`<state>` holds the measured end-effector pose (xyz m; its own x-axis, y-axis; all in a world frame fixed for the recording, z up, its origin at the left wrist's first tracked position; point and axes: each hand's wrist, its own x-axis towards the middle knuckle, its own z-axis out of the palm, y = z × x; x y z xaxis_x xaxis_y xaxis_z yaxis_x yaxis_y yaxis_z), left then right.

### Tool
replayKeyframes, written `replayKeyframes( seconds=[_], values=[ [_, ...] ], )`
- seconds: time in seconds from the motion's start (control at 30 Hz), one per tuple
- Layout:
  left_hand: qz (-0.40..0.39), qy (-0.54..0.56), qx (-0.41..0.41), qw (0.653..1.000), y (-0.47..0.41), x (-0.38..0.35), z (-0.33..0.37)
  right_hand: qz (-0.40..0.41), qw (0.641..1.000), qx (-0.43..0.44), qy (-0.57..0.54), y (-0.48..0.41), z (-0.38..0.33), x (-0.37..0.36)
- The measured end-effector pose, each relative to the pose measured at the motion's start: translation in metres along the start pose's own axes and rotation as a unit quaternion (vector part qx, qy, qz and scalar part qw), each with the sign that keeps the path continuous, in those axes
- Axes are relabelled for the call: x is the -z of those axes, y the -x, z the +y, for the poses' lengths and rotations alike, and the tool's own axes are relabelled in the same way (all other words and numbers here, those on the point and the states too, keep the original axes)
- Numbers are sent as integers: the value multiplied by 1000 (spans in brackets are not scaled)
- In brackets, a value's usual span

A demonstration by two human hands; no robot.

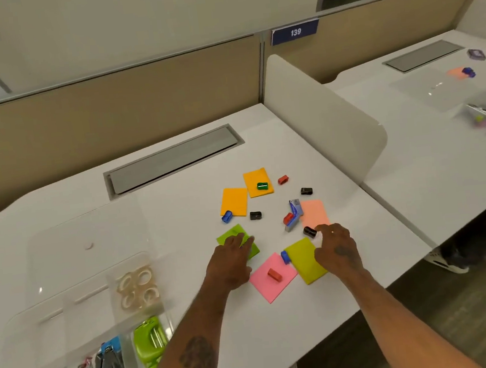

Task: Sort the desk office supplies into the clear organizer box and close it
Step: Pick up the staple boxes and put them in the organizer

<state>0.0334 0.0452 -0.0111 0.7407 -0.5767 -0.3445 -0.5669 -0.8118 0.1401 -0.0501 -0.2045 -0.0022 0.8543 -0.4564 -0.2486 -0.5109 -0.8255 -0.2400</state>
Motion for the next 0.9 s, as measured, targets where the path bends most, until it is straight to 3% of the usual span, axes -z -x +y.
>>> replayKeyframes(
  seconds=[0.23, 0.37, 0.63, 0.9],
  values=[
    [-53, -59, -23, 997, -9, 3, 0, -45, 999, 6, 12, 7, 29, -4],
    [-24, -81, -39, 996, -10, 2, -1, -64, 998, -1, 26, 7, 29, -9],
    [16, -51, -32, 998, -9, 3, 0, -6, 994, -12, 111, 10, 31, -20],
    [97, 29, 29, 994, 15, 27, -23, 32, 996, -64, -53, -7, 0, 3]
  ],
)
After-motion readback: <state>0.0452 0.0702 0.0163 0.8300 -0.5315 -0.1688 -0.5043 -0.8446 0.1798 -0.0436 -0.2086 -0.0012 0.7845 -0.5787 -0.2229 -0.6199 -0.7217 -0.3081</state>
